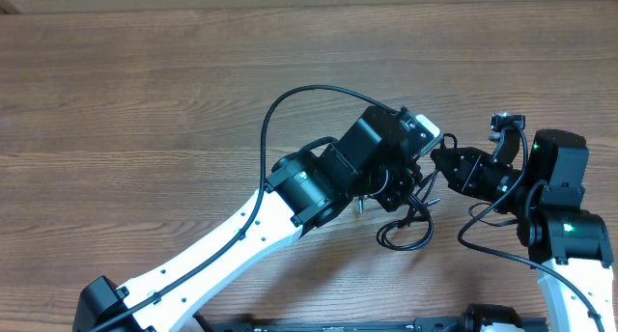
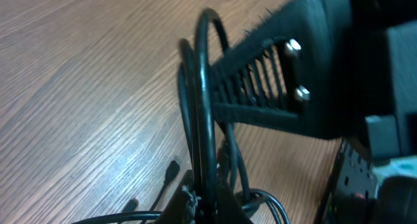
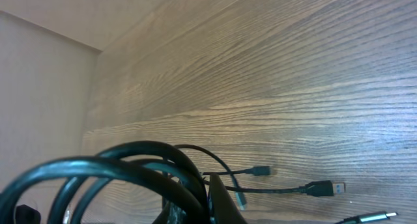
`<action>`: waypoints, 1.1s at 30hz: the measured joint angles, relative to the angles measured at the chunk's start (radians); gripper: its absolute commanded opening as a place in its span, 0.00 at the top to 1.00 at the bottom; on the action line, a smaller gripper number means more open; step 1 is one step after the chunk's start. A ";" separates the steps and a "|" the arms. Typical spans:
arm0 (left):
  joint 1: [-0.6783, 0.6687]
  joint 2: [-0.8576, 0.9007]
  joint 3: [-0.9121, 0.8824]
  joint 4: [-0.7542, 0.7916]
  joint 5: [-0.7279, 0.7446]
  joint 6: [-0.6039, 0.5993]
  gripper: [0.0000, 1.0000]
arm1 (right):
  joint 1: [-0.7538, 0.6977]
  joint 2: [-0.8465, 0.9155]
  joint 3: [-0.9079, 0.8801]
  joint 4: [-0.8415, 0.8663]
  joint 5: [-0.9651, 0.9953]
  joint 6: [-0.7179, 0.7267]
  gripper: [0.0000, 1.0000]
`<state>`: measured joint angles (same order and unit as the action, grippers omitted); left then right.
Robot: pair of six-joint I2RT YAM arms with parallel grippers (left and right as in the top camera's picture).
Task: Untangle cables
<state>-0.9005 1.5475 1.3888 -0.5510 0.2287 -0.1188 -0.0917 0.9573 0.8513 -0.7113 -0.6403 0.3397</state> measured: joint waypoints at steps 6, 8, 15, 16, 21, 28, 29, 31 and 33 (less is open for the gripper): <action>0.000 0.000 0.001 -0.050 0.043 0.078 0.96 | 0.000 0.000 0.000 0.000 -0.016 0.000 0.96; 0.000 0.000 0.002 -0.069 0.050 0.095 0.96 | 0.001 0.000 0.000 -0.001 -0.024 0.000 0.96; 0.000 0.000 0.009 -0.138 0.056 0.150 0.96 | 0.007 0.000 -0.001 -0.027 -0.020 -0.004 0.96; 0.000 0.000 0.009 -0.142 0.056 0.153 0.96 | 0.008 0.000 -0.001 -0.031 -0.015 -0.004 0.96; 0.000 0.000 0.009 -0.150 0.056 0.170 0.96 | 0.011 0.000 -0.001 -0.044 0.013 -0.004 0.96; 0.000 0.000 0.009 -0.186 0.105 0.244 0.96 | 0.026 -0.013 -0.001 -0.131 0.106 -0.011 0.96; 0.000 0.001 0.009 -0.193 0.114 0.255 0.96 | 0.029 -0.015 -0.001 -0.143 0.120 -0.012 0.96; 0.000 0.004 0.009 -0.201 0.125 0.278 0.96 | 0.034 -0.018 -0.001 -0.156 0.147 -0.016 0.96; 0.000 0.008 0.009 -0.204 0.131 0.293 0.96 | 0.036 -0.020 -0.001 -0.163 0.166 -0.019 0.96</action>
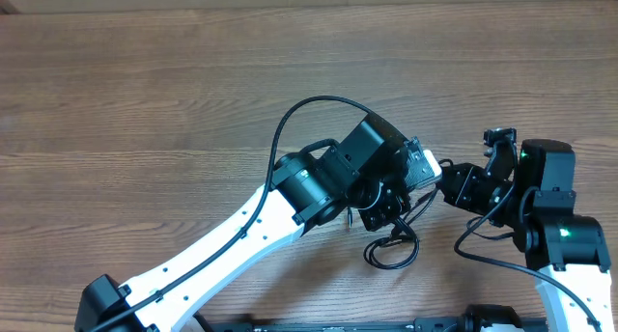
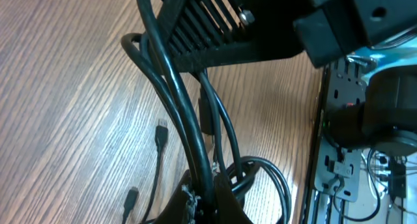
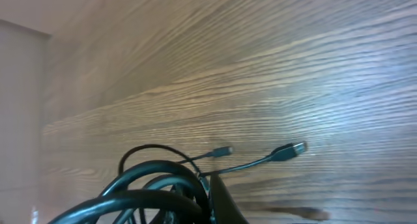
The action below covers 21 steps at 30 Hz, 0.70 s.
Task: Untangle cables
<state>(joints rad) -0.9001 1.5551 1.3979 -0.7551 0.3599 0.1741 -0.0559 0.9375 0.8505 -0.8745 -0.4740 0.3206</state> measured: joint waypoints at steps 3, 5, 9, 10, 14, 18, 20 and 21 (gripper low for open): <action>0.000 0.002 0.000 -0.009 0.011 0.022 0.96 | 0.003 -0.002 0.000 -0.015 0.024 -0.005 0.93; 0.001 0.002 0.001 -0.021 0.028 0.045 0.96 | 0.005 -0.002 0.000 -0.021 0.037 -0.007 0.89; 0.004 0.003 0.001 -0.045 0.056 0.089 0.96 | 0.006 -0.003 0.000 -0.036 0.060 -0.007 0.89; 0.004 0.004 0.001 -0.046 0.060 0.097 0.96 | 0.006 -0.005 0.000 -0.040 0.065 -0.006 0.89; 0.004 0.008 0.002 -0.049 0.068 0.117 0.96 | 0.006 -0.007 0.000 -0.048 0.079 0.004 0.89; 0.004 0.011 0.002 -0.060 0.079 0.123 0.96 | 0.006 -0.007 0.000 -0.051 0.112 0.027 0.67; 0.003 0.010 0.002 -0.078 0.097 0.126 0.96 | 0.000 -0.003 0.000 -0.040 0.167 0.047 0.61; 0.003 0.010 0.002 -0.075 0.102 0.126 0.96 | -0.002 0.001 0.000 -0.037 0.190 0.052 0.57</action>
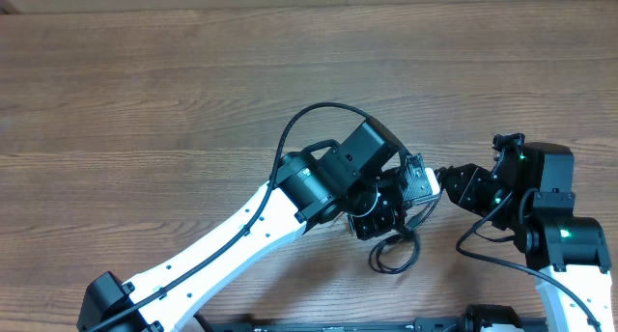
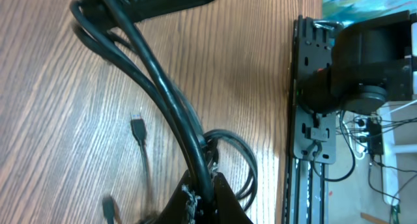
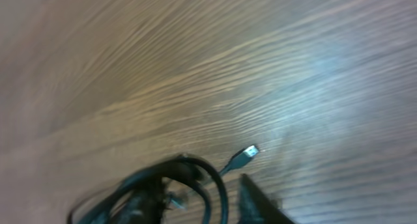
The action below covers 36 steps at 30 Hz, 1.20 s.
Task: Untangle cables
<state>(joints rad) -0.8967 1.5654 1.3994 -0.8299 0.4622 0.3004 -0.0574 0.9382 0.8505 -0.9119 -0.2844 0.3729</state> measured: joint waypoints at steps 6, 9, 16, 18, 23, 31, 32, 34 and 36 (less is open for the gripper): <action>-0.013 -0.003 0.000 0.029 0.070 0.007 0.96 | -0.033 0.008 0.000 0.029 0.144 0.040 0.36; -0.014 -0.003 0.000 0.056 0.090 0.005 0.96 | -0.033 0.008 0.000 0.029 0.170 0.043 0.34; -0.010 -0.003 0.000 0.121 0.087 -0.051 0.96 | -0.034 0.008 0.000 0.031 0.168 0.046 0.32; -0.005 -0.003 0.000 0.132 0.060 -0.099 0.96 | -0.034 0.008 0.000 0.030 0.160 0.047 0.31; 0.014 -0.003 0.000 0.139 -0.092 -0.282 0.96 | -0.034 0.008 0.000 0.039 0.154 0.065 0.23; 0.081 -0.003 0.000 0.160 -0.305 -0.675 0.96 | -0.034 0.008 0.000 0.076 0.093 0.129 0.24; 0.087 -0.003 0.000 0.173 -0.318 -0.718 0.96 | -0.034 0.008 0.000 0.095 0.065 0.132 0.24; 0.096 -0.003 0.000 0.207 -0.336 -0.781 0.96 | -0.034 0.008 0.000 0.119 0.017 0.140 0.25; 0.097 -0.003 0.000 0.249 -0.340 -0.827 0.96 | -0.034 0.009 0.000 0.144 -0.042 0.146 0.25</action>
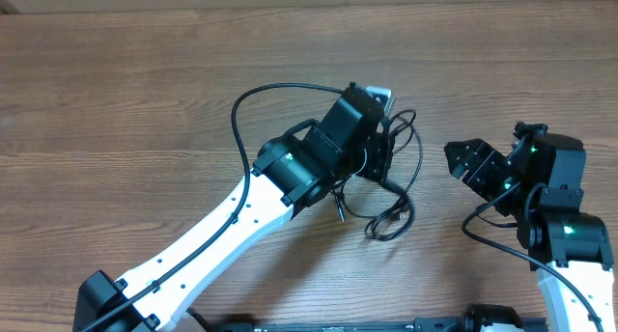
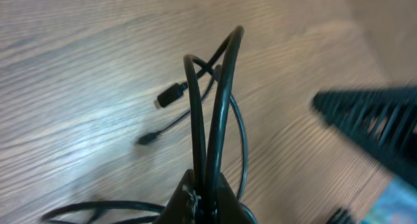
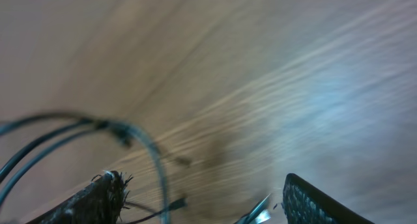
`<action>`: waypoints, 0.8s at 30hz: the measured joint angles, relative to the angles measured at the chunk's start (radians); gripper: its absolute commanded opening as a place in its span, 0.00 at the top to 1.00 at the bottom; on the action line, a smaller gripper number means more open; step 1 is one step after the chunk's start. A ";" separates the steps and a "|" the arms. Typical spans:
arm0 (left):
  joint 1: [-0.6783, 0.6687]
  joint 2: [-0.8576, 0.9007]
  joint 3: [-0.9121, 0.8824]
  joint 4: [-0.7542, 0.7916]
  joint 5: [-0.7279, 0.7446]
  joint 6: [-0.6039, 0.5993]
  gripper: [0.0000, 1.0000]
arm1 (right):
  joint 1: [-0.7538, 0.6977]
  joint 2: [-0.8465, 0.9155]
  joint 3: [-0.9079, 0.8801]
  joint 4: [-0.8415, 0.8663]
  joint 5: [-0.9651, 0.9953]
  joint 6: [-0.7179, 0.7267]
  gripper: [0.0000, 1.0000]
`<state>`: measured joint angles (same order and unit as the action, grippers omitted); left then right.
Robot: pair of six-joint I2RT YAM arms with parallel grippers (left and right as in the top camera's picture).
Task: Untangle cables
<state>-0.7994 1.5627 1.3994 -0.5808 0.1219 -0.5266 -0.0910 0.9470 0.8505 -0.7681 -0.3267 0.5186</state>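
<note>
A tangle of thin black cables [image 1: 400, 183] hangs from my left gripper [image 1: 383, 139] and trails onto the wooden table, with a loose end near the front [image 1: 384, 228]. In the left wrist view the left gripper [image 2: 207, 186] is shut on several strands, and cable loops [image 2: 225, 87] stand up from it. Two plugs [image 2: 171, 94] lie on the wood beyond. My right gripper [image 1: 460, 164] stands open to the right of the tangle, apart from it. In the blurred right wrist view its fingers [image 3: 99, 199] are spread and a cable strand [image 3: 154, 160] crosses between them, untouched.
The brown wooden table [image 1: 145, 91] stretches far and left. The left arm's own black hose [image 1: 253, 100] arcs over its forearm. A dark rail [image 1: 338, 324] runs along the table's front edge.
My right gripper has opened and now sits to the right, away from the cables. My left gripper, still shut on the bundle, has moved toward the far side of the table, and the cables trail below it.
At first both grippers were tip to tip, each shut on the same bundle. Then the pair sat a little nearer the front, with plugs dangling. By 1.2 s ago the right jaws looked parted. Now only the left gripper holds the cables.
</note>
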 measured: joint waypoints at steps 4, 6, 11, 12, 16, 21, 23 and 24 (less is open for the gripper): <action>-0.002 0.000 0.000 0.119 0.020 -0.055 0.96 | 0.000 0.000 0.000 0.025 -0.100 0.002 0.28; -0.002 0.000 0.000 0.165 0.039 -0.070 0.96 | 0.000 0.000 0.000 0.032 -0.134 0.005 0.30; -0.005 0.000 0.000 0.203 0.062 -0.082 0.96 | 0.000 0.000 0.000 0.035 -0.174 0.003 0.49; -0.005 0.000 0.000 0.204 0.065 -0.085 0.96 | 0.000 0.000 0.000 0.034 -0.178 0.000 0.53; -0.006 0.000 0.000 0.208 0.069 -0.089 0.96 | 0.000 0.000 0.000 0.035 -0.190 0.003 0.67; -0.006 0.000 0.000 0.222 0.069 -0.097 0.96 | 0.000 0.000 0.000 0.042 -0.194 0.006 0.72; -0.006 0.000 0.000 0.238 0.074 -0.097 0.96 | 0.000 0.000 0.000 0.042 -0.194 0.005 0.72; -0.006 0.000 0.000 0.246 0.079 -0.099 0.96 | 0.000 0.000 0.000 0.042 -0.193 0.005 0.72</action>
<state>-0.8051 1.5627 1.3991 -0.3344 0.2005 -0.6254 -0.0910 0.9474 0.8505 -0.7261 -0.5201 0.5240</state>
